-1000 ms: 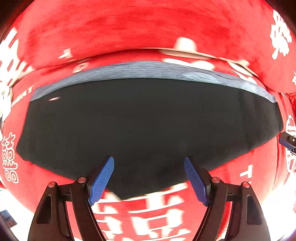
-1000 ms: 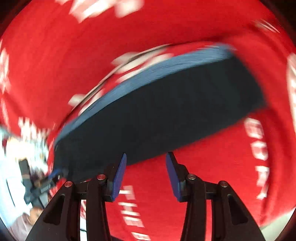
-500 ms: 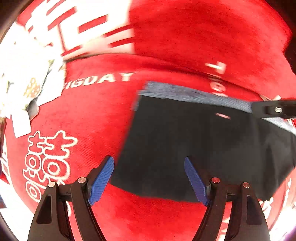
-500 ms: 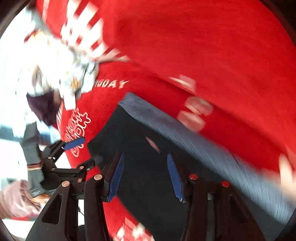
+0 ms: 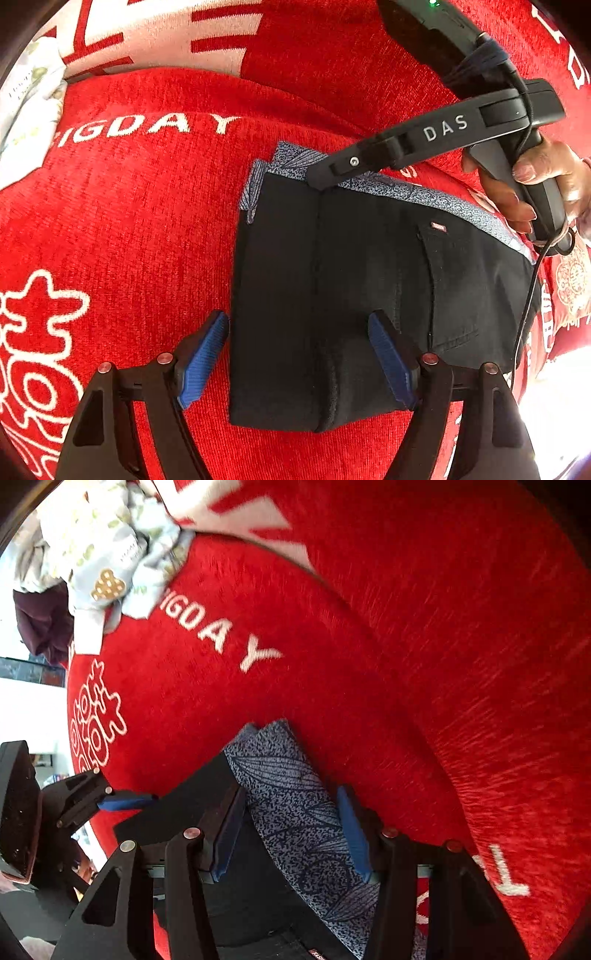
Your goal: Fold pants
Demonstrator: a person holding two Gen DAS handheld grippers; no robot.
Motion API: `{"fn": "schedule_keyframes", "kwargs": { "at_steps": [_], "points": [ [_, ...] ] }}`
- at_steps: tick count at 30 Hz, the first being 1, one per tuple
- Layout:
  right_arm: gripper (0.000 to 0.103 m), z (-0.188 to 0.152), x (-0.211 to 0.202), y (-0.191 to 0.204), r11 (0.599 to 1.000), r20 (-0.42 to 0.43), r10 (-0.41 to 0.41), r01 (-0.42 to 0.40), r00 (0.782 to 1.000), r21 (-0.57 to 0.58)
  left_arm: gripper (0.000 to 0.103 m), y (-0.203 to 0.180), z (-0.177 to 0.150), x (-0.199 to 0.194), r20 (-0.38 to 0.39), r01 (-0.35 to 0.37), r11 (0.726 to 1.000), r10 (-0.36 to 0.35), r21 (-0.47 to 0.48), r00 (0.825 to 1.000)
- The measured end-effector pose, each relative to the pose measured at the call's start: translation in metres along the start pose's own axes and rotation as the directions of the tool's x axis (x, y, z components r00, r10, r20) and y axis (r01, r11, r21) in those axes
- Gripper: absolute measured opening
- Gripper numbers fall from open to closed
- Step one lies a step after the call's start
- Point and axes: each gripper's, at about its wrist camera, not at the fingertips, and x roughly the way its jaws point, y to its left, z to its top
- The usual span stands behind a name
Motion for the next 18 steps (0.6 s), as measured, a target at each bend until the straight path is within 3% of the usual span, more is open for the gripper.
{"fn": "schedule_keyframes", "kwargs": {
  "at_steps": [2,3,5,9,11,13,14,15,16,17,18],
  "points": [
    [0.009,0.002,-0.002,0.005,1.0,0.008,0.003,-0.003,1.0,-0.017,0.058,-0.002,-0.002,0.002,-0.003,0.02,1.0,-0.02,0.005,1.0],
    [0.008,0.001,-0.009,0.01,0.999,0.027,-0.002,0.003,1.0,-0.043,0.055,-0.005,-0.004,-0.001,0.008,0.015,1.0,-0.015,0.012,1.0],
    [0.007,-0.004,-0.024,0.021,0.997,0.044,0.027,-0.024,0.999,-0.068,0.048,-0.008,-0.007,-0.008,0.013,0.002,1.0,-0.002,0.017,1.0],
    [0.007,-0.007,-0.045,0.041,0.99,0.051,0.111,-0.105,0.993,-0.098,0.048,-0.01,-0.026,-0.037,0.038,-0.014,1.0,0.013,0.021,0.999],
    [0.007,-0.002,-0.032,0.046,0.992,0.033,0.082,-0.079,0.996,-0.098,0.048,-0.005,-0.035,-0.04,0.03,-0.073,0.997,0.073,0.013,0.997],
    [0.008,0.002,-0.003,0.041,0.998,0.0,0.002,-0.002,1.0,-0.067,0.048,0.002,-0.041,-0.037,0.011,-0.124,0.992,0.125,-0.027,0.992],
    [0.013,0.003,0.012,0.038,0.999,-0.021,-0.025,0.024,0.999,-0.04,0.048,0.004,-0.041,-0.037,0.007,-0.146,0.988,0.147,-0.05,0.989],
    [0.015,0.003,0.021,0.033,1.0,-0.009,-0.031,0.031,0.999,0.003,0.048,0.004,-0.037,-0.037,0.004,-0.159,0.985,0.16,-0.067,0.987],
    [0.018,0.002,0.018,0.027,0.997,0.057,-0.014,0.01,0.998,0.076,0.048,0.007,-0.034,-0.04,0.005,-0.16,0.984,0.161,-0.077,0.987],
    [0.023,-0.002,0.014,0.024,0.992,0.083,-0.001,-0.009,0.997,0.128,0.054,0.006,-0.03,-0.043,0.014,-0.155,0.984,0.157,-0.088,0.988],
    [0.025,-0.009,0.006,0.022,0.986,0.109,0.001,-0.019,0.994,0.168,0.071,0.002,-0.021,-0.046,0.034,-0.151,0.984,0.155,-0.095,0.987]
  ]
}}
